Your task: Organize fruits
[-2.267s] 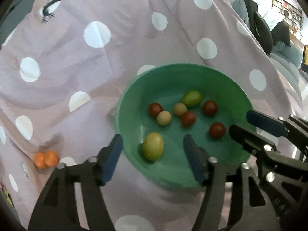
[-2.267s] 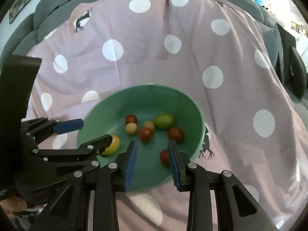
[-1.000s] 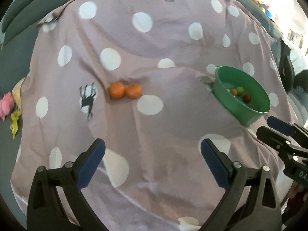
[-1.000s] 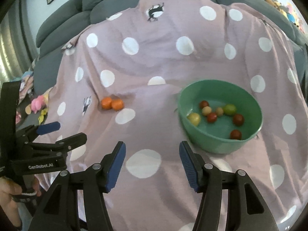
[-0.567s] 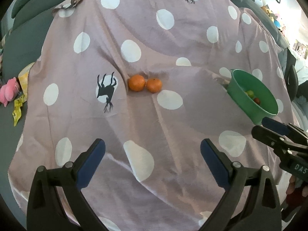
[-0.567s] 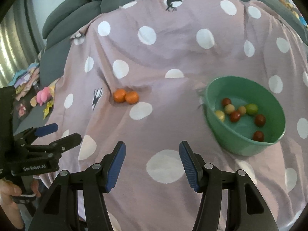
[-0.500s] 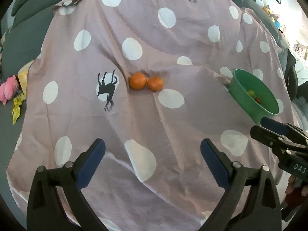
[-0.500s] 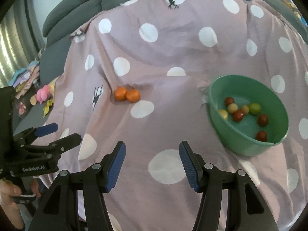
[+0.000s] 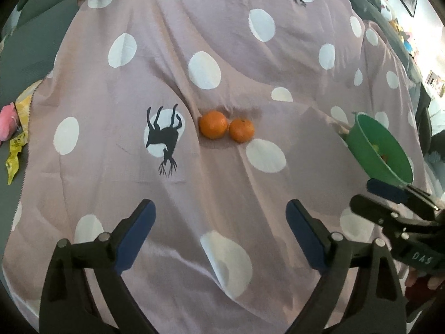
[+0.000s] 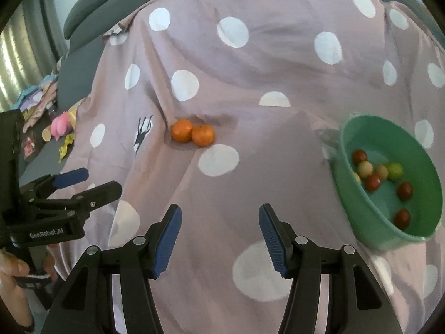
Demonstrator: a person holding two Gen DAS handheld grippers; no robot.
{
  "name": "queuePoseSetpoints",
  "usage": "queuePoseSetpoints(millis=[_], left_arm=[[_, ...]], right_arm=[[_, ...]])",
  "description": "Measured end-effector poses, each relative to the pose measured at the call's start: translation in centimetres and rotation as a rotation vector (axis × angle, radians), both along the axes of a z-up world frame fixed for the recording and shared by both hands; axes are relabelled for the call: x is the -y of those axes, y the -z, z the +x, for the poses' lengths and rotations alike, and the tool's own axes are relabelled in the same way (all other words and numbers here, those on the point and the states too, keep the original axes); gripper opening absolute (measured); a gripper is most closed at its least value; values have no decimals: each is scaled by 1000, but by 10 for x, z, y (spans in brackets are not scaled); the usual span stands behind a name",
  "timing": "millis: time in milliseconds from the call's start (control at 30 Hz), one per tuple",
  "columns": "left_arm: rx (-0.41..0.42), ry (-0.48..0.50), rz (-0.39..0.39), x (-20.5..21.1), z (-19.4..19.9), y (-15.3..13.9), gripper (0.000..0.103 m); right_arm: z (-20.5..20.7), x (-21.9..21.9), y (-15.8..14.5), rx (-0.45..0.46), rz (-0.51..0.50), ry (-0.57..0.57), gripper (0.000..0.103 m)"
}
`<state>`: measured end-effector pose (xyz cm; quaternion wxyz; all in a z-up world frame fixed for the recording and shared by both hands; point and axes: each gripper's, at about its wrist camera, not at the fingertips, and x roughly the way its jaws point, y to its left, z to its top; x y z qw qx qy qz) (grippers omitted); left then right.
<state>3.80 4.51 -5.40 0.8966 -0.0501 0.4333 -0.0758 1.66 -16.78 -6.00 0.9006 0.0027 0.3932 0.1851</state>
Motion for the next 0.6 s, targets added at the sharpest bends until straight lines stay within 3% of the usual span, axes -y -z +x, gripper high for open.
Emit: queuePoseSetpoints(millis=[333,600], left_arm=[[32,19,11,-17,45,5,80],[64,69,57,-18,81,8,67]], right_arm=[[47,-36,5,1,-34,-71,58],[111,-73,19,-28,-95,-158,58]])
